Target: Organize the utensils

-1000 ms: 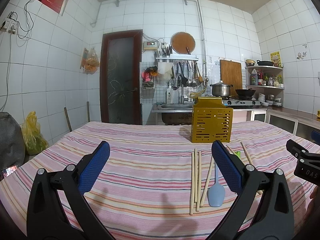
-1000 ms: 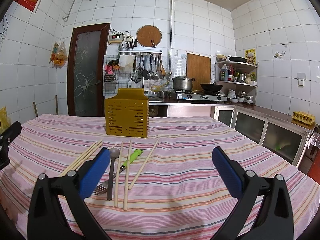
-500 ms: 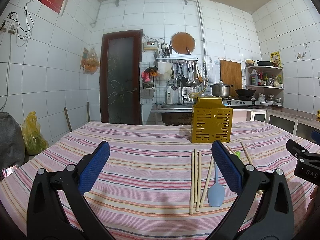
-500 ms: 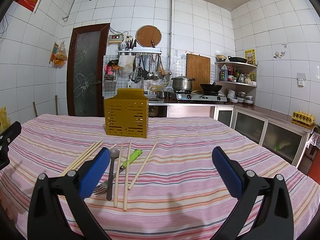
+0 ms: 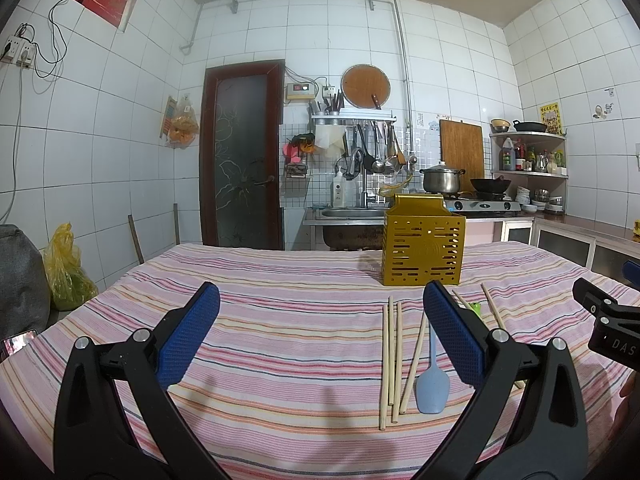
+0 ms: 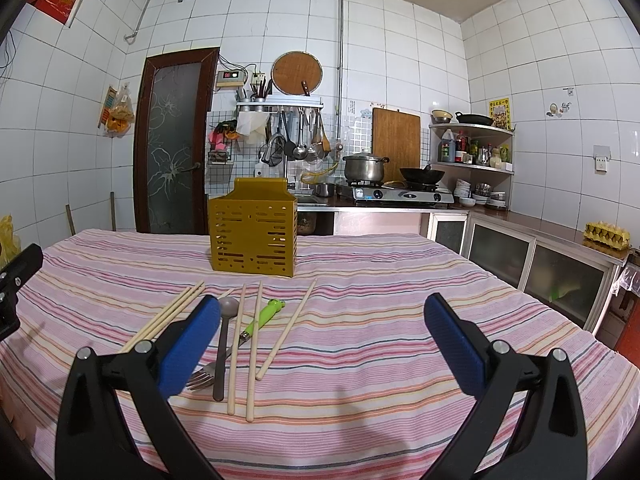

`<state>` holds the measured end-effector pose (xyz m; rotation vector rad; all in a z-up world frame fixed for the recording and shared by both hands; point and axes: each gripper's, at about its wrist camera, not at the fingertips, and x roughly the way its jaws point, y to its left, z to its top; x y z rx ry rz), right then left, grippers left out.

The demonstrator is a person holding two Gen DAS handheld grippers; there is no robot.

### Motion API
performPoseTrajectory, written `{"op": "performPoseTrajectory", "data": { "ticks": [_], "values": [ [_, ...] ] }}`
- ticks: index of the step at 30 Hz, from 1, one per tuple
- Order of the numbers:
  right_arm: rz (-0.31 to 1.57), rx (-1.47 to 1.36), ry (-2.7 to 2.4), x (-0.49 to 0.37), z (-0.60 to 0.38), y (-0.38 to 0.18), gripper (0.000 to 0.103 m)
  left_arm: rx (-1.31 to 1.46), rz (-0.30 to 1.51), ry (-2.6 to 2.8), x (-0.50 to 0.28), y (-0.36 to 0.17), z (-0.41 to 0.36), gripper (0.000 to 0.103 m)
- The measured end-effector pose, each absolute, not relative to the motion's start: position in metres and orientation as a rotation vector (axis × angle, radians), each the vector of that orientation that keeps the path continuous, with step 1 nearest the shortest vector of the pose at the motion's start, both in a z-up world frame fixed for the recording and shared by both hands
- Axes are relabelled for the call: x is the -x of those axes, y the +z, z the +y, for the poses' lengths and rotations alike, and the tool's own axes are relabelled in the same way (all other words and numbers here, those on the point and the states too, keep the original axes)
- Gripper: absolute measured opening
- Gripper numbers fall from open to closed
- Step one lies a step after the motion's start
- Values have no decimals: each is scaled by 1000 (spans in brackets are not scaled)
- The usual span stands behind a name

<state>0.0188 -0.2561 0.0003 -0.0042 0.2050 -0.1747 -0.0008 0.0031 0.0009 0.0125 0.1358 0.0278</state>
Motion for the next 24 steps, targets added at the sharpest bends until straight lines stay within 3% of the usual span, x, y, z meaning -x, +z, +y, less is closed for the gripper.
{"op": "performPoseTrajectory", "data": {
  "ticks": [24],
  "values": [
    [200,3,-184,-17,-261,9,99,-21,116,15,5,3,0,98]
  ]
}}
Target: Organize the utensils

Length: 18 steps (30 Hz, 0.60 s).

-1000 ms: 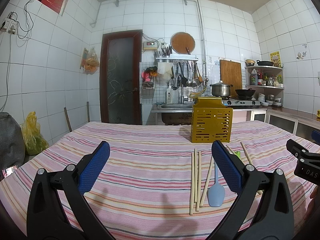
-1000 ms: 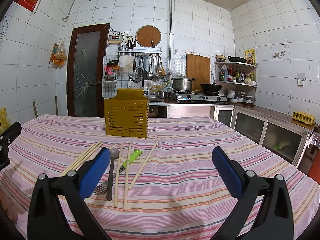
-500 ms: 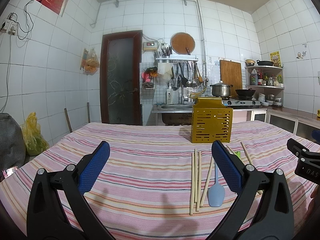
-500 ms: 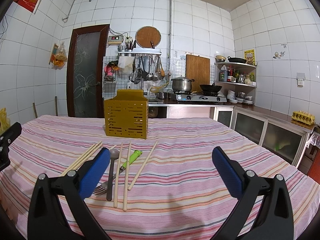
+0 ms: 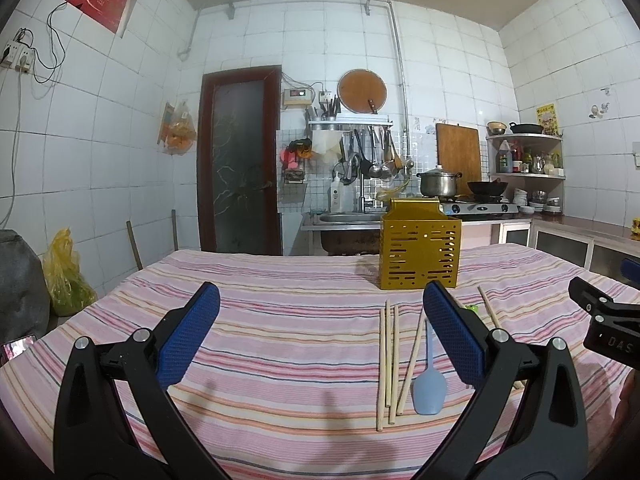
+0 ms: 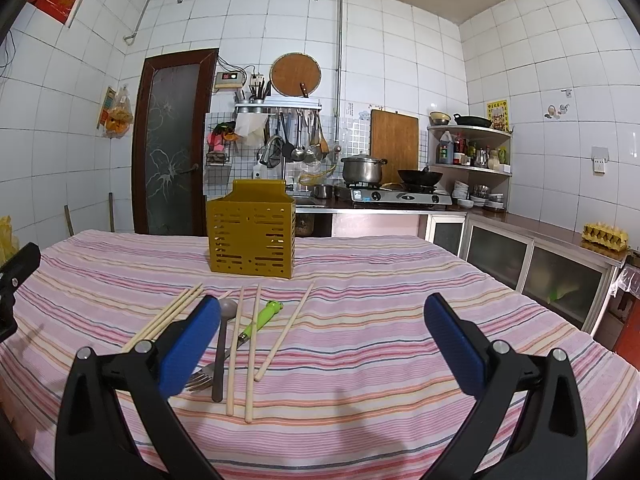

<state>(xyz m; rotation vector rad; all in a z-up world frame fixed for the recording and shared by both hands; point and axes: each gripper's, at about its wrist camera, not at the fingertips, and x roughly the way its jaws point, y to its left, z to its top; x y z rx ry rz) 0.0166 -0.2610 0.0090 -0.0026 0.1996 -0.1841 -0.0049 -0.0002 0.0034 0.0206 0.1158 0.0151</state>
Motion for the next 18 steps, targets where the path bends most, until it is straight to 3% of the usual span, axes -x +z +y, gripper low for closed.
{"op": "performPoseTrajectory", "data": {
  "ticks": [18],
  "values": [
    [261,-19,-170,-27,-262,0,99,-22,284,-20,-24,3,11,98]
  ]
}}
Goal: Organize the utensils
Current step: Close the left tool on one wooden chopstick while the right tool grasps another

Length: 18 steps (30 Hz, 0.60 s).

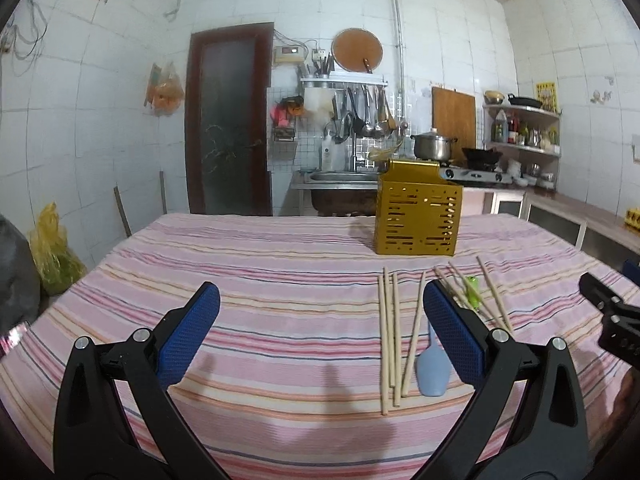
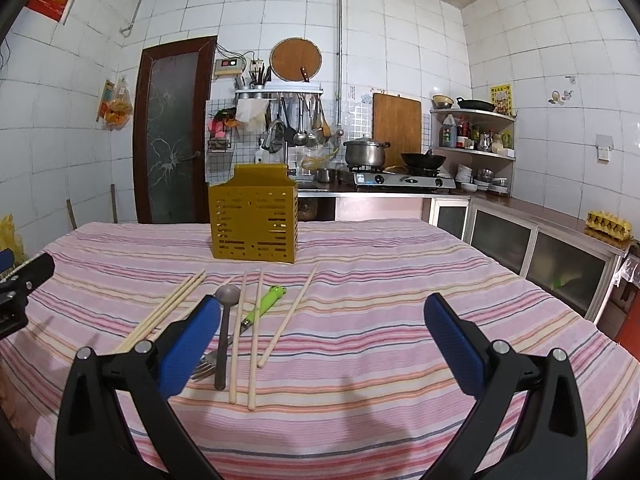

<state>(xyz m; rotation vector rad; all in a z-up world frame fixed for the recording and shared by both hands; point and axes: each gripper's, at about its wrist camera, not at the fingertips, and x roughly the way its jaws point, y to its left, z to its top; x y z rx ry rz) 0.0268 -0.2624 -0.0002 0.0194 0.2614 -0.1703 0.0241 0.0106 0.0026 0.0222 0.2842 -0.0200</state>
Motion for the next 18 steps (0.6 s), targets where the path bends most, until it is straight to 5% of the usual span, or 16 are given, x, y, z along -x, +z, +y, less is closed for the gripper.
{"op": "performPoseTrajectory", "data": {
  "ticks": [18],
  "values": [
    [524,-160,-98,-128,-286,-9,99,-15,423,-84,-121,26,16,98]
  ]
}}
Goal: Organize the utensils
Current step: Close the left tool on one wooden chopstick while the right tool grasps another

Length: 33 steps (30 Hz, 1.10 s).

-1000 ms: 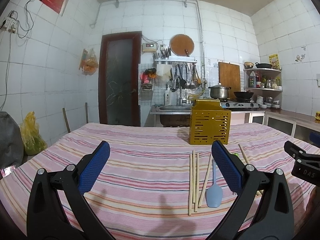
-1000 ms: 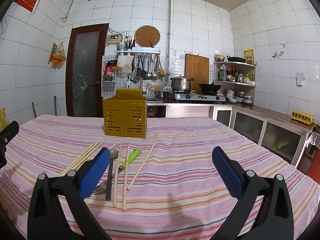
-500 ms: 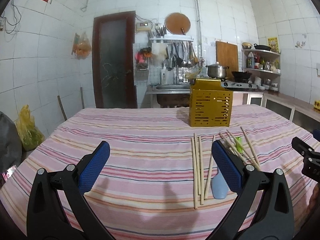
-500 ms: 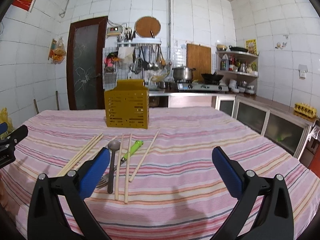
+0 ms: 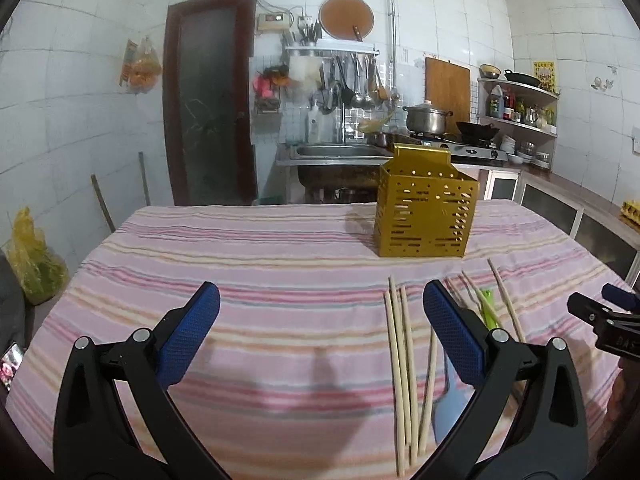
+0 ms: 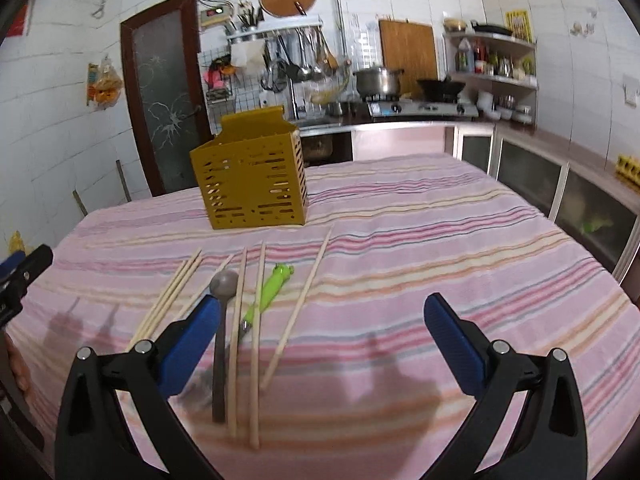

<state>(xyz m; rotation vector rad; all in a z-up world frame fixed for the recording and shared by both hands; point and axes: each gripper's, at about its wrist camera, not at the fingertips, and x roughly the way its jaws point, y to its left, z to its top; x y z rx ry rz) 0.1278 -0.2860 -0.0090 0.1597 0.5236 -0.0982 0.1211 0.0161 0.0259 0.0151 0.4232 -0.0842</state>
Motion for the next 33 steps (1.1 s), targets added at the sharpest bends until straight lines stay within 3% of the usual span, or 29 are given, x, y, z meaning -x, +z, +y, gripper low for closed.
{"op": "performPoseTrajectory", "data": {
  "ticks": [9,17,33],
  "values": [
    [665,-93,-213,-220,-285,-12,99,-18,576,-123,-196,14,4,98],
    [729,-100,-271,-256,-295,-45,99,25,814,-187,-250,-36,-8,98],
    [792,-126,-272,-264,-301,-60,99,-139,896,-147,-262,-69,-33,98]
  ]
}}
